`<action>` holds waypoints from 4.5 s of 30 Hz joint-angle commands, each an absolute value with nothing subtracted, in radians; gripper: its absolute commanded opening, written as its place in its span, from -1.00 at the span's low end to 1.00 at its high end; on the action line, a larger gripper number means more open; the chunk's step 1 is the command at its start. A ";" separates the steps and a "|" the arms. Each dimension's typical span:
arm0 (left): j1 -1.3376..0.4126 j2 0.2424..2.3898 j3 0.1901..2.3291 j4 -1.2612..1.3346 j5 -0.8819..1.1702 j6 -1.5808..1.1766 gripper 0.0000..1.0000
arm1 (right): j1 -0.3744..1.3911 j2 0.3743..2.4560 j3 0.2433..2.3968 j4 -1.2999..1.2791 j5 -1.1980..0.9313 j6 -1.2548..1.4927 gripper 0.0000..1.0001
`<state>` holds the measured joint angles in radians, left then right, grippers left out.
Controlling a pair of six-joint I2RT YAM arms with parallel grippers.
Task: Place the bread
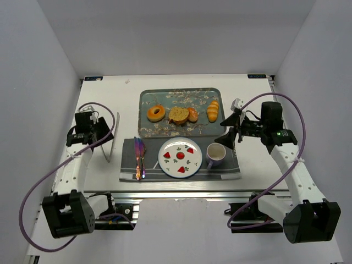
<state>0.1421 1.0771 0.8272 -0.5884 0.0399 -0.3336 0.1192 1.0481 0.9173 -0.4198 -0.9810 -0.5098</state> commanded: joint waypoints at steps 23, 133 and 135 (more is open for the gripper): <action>0.152 1.496 0.924 -0.525 -0.023 -0.017 0.87 | 0.123 1.012 0.811 -0.285 -0.960 -0.448 0.79; -0.552 2.171 1.809 -0.457 0.534 -0.574 -0.20 | -0.034 0.839 0.890 -0.244 -0.670 -0.253 0.79; -0.552 2.169 1.809 -0.453 0.537 -0.572 -0.27 | -0.034 0.839 0.890 -0.244 -0.670 -0.253 0.79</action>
<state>-0.5472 2.1880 1.7702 -0.4618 0.5171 -0.5819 -0.0269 0.8585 0.8864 -0.2863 -0.6575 -0.2665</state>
